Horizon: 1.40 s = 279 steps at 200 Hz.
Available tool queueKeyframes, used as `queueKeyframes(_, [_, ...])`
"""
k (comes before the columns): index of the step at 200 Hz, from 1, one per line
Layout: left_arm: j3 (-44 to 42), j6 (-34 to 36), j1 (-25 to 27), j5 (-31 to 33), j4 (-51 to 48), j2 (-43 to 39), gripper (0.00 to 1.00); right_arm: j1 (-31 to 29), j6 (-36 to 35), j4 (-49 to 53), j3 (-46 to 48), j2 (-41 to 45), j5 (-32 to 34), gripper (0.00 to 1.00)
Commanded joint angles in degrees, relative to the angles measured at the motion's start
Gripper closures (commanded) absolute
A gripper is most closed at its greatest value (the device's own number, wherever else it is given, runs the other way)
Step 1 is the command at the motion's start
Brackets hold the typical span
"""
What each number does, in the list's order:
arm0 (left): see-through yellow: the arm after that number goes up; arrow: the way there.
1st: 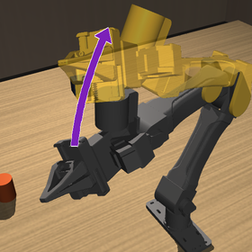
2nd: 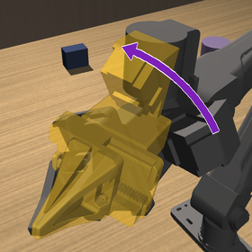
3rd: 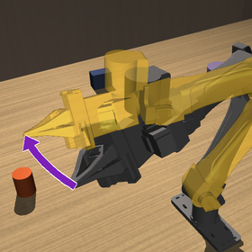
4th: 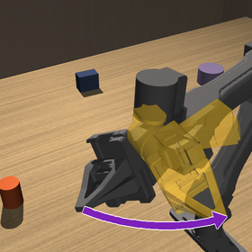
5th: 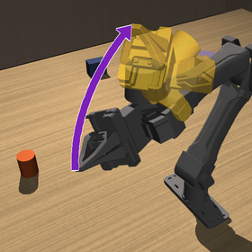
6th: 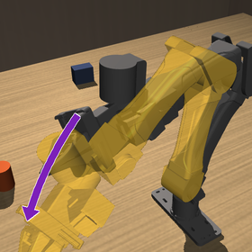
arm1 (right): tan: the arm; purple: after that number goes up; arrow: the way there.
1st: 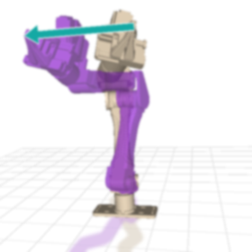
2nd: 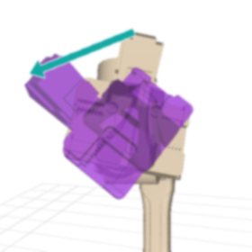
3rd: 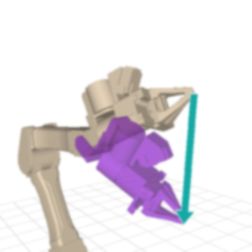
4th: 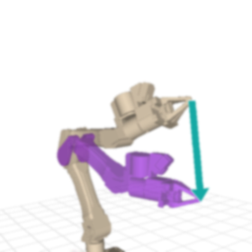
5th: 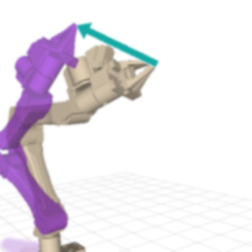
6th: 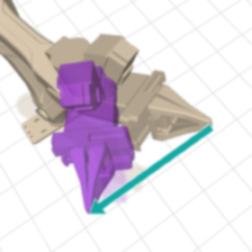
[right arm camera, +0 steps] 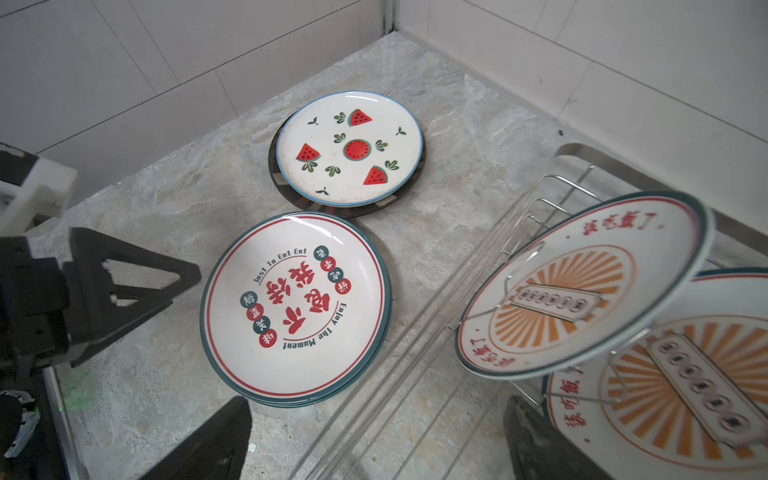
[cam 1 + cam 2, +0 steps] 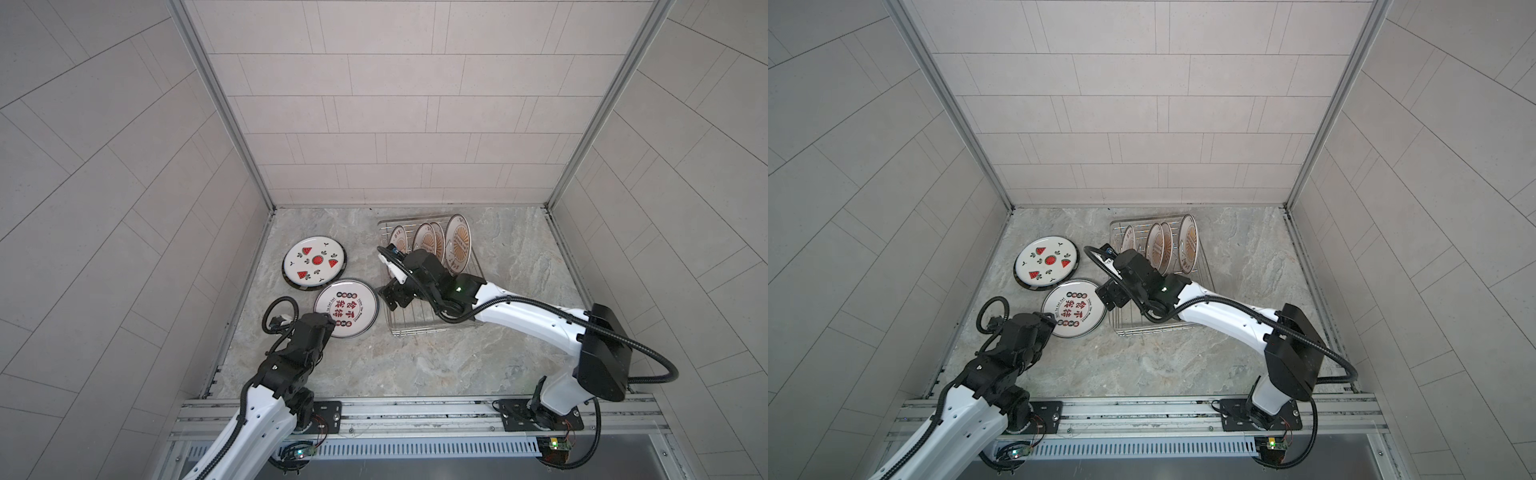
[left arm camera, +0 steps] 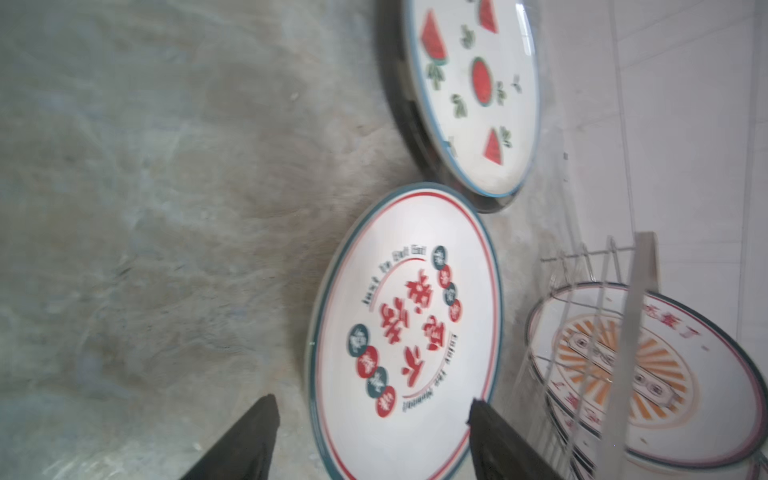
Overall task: Unload the plates from the dish rack
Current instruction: 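Lower the right gripper onto the orange-sunburst plate farthest in the rack while the left rises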
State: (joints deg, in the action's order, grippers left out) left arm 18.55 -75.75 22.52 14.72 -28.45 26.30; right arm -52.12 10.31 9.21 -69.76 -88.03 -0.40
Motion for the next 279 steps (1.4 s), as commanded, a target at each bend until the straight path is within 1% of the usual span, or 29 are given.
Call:
queueKeyframes(1, [2.92,14.26,-0.11,3.36,7.02,-2.63,0.16,-0.09,3.58,-5.06,4.54,8.29,7.68,0.02])
queueKeyframes(13, [2.55,17.44,-0.08,1.51,12.33,-2.8,0.08,0.16,4.0,-6.34,7.56,12.45,9.72,0.01])
queueKeyframes(40, [2.81,23.25,-0.06,-2.59,22.16,-0.37,0.0,2.25,4.26,-8.28,12.82,19.62,13.77,0.0])
queueKeyframes(50, [2.28,23.73,-0.11,-4.27,27.19,1.83,0.0,4.07,5.03,-8.85,14.44,21.67,14.8,0.0])
queueKeyframes(66, [1.11,25.45,0.57,-9.1,37.76,6.59,0.0,7.55,6.83,-8.63,15.56,23.43,14.99,0.0])
queueKeyframes(76, [1.63,26.15,1.58,-10.68,41.49,10.32,0.0,10.26,8.86,-7.78,15.77,23.99,15.21,0.0])
queueKeyframes(90, [2.75,29.03,3.24,-13.02,46.57,15.01,0.0,13.39,10.61,-7.63,16.29,24.63,14.69,0.0])
queueKeyframes(99, [2.91,29.53,3.89,-14.19,49.64,17.23,0.0,14.63,12.39,-6.79,16.3,24.89,16.66,0.0])
queueKeyframes(105, [2.42,30.19,4.12,-15.56,52.91,17.8,0.0,15.28,13.47,-5.9,16.04,24.95,18.19,0.0])
queueKeyframes(115, [1.94,30.39,4.3,-17.6,58.39,21.06,0.0,16.02,14.44,-4.89,15.79,24.92,20.35,0.0])
queueKeyframes(142, [3.48,32.54,4.74,-23.3,64.32,25.39,0.0,17.2,16.46,-3.81,15.16,24.2,25.39,0.01])
queueKeyframes(175, [4.32,35.87,5.84,-29.55,74.49,31.09,0.0,18.27,14.38,-2.73,13.04,21.51,25.38,0.0])
queueKeyframes(188, [5.29,36.19,6.0,-30.85,76.58,32.82,0.0,18.41,13.32,-2.3,12.08,20.18,25.37,0.0])
queueKeyframes(205, [6.64,36.94,6.39,-31.16,76.52,34.41,0.0,18.63,12.32,-2.52,11.11,18.35,25.11,0.01])
queueKeyframes(211, [6.96,37.45,6.81,-30.94,76.48,34.95,0.0,18.86,11.92,-2.62,10.82,17.51,24.95,0.03])
queueKeyframes(224, [7.41,38.93,8.01,-29.77,76.52,36.24,0.0,19.61,11.36,-2.58,9.73,15.6,24.55,0.11])
queueKeyframes(239, [8.45,41.06,9.51,-28.0,75.56,37.72,0.0,20.97,11.29,-1.57,8.08,13.17,23.52,0.13])
queueKeyframes(257, [9.94,42.45,10.31,-28.05,75.19,40.17,0.0,22.92,11.74,-0.51,6.34,10.44,21.93,0.13])
queueKeyframes(267, [10.71,42.65,10.43,-28.89,75.46,41.53,0.0,24.22,12.19,-0.6,5.63,8.99,20.88,0.17])
queueKeyframes(279, [11.69,43.13,10.62,-29.69,75.64,42.99,0.0,26.22,12.86,-0.82,4.81,7.26,17.75,0.22])
